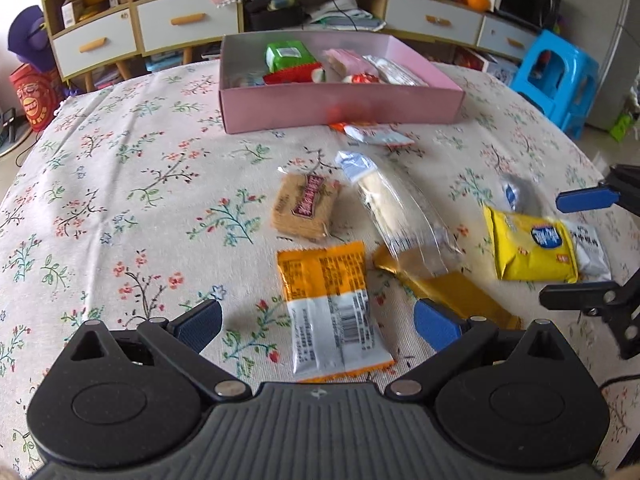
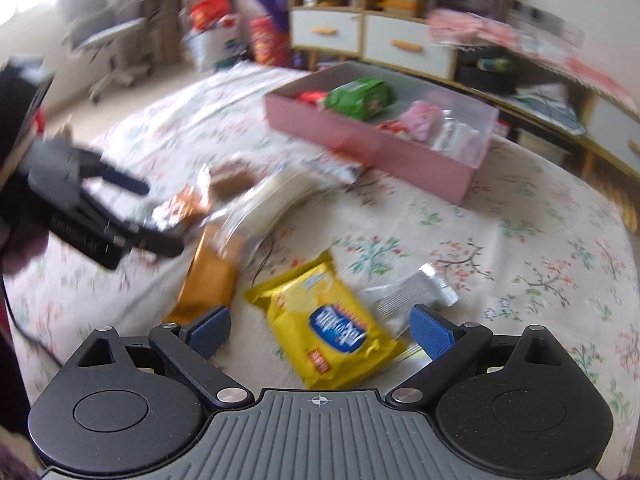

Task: Organize snacks
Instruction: 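Grasp the orange-white packet with the left gripper while the right grasps the yellow packet, then carry the orange-white and yellow packets over the pink box with both grippers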

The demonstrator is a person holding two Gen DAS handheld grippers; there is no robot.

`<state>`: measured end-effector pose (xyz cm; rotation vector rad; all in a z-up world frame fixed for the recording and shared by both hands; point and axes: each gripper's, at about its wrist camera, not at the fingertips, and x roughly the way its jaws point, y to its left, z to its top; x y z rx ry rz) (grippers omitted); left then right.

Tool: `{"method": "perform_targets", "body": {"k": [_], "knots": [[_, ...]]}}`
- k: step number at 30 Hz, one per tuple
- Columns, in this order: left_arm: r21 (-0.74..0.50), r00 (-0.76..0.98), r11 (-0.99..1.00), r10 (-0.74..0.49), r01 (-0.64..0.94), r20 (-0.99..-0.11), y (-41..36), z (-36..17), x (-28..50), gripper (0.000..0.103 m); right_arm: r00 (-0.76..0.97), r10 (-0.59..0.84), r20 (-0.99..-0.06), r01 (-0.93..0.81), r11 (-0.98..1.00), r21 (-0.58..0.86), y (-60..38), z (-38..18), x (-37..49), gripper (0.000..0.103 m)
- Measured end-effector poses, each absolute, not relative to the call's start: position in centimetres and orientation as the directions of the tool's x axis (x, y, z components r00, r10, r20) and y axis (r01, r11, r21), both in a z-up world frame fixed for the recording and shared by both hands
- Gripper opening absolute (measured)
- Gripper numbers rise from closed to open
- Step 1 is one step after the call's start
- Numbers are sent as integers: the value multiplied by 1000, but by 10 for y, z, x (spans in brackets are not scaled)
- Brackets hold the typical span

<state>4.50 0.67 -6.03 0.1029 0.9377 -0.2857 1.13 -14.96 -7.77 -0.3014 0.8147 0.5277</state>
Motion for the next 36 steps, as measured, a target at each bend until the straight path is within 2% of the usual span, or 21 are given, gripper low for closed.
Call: {"method": "perform_targets", "body": {"k": [6,20,25,28,32,33,36], "knots": [[-21,557,955,-190,295,-809,6,-61,43,98,570,278,-774,-554,825,-111,-146,-88,13,97],[-14,565,959,-179,284,-805,9,-57,46,68,573,263,-776,-537,836,-113,-146,-91,18,95],[-14,566,957,-183,290,-804,9,-56,46,54,571,263,-778,-542,832,-117,-144,-91,18,89],[-9,568,956,-183,295,-802,8,-55,46,43,570,267,-777,-543,832,-112,-143,-91,18,81],[-26,561,957,-191,288,-806,9,-53,47,40,568,271,-777,-546,831,-109,-141,-90,18,74],[-30,558,958,-192,285,-807,10,-53,48,39,564,280,-777,-552,828,-102,-141,-90,18,67],[-39,554,959,-194,280,-810,12,-53,49,39,560,282,-779,-556,825,-101,-139,-89,18,65]]}}
